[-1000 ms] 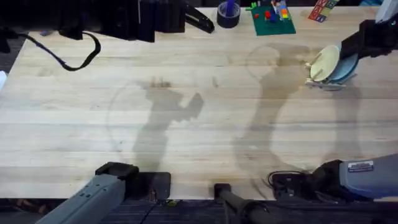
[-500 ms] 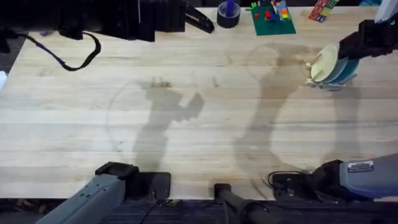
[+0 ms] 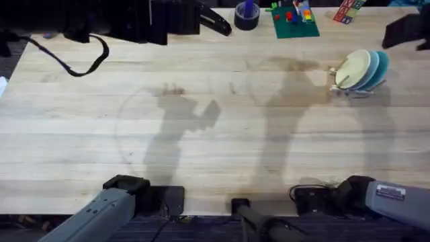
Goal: Pick up the plates from the table one by one and place each into a slot on the dish rack.
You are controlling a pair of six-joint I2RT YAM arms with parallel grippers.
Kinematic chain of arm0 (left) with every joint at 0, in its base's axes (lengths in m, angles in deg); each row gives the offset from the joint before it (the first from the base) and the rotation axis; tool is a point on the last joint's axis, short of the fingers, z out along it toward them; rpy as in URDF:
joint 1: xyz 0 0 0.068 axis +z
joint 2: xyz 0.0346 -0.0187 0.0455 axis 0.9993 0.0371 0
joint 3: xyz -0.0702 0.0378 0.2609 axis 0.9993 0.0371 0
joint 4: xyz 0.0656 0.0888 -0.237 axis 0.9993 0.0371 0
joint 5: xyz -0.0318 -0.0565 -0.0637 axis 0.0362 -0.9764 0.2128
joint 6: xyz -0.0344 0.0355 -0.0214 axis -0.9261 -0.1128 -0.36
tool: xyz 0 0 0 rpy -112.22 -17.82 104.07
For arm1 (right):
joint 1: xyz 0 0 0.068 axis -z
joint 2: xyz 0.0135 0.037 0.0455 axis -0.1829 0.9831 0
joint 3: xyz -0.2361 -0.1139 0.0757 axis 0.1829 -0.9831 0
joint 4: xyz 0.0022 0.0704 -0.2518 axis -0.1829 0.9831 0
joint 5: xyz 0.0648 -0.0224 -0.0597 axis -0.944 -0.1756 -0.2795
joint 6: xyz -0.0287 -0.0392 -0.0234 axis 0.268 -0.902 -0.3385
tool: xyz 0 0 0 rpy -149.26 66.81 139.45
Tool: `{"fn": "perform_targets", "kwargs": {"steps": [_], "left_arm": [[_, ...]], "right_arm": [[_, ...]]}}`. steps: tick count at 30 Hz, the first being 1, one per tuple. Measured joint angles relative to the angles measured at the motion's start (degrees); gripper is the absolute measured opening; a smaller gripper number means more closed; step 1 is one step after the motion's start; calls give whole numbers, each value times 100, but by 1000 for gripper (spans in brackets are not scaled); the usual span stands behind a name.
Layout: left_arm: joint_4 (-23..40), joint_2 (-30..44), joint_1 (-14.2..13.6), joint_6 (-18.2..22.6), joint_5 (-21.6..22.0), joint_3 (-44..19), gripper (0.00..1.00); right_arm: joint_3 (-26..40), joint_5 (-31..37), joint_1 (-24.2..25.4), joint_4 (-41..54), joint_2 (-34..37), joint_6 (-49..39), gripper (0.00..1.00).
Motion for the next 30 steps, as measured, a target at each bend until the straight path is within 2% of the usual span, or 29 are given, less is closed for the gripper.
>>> {"fn": "perform_targets", "kwargs": {"steps": [3,4,16,23,26,30], "left_arm": [[0,0,0,0,0,0,995],[-1,0,0,0,0,0,995],[47,0,0,0,0,0,995],[291,0,0,0,0,0,995],[445,0,0,0,0,0,995],[808,0,0,9,0,0,995]], "right_arm": [[1,3,-58,181,-352,46,943],[2,0,-111,260,-469,61,981],[2,304,-1192,1377,-1967,654,993],[8,323,-1465,2445,-2792,918,995],[11,323,-1537,2937,-2966,973,995],[11,293,-1614,3100,-2992,1012,993]]}}
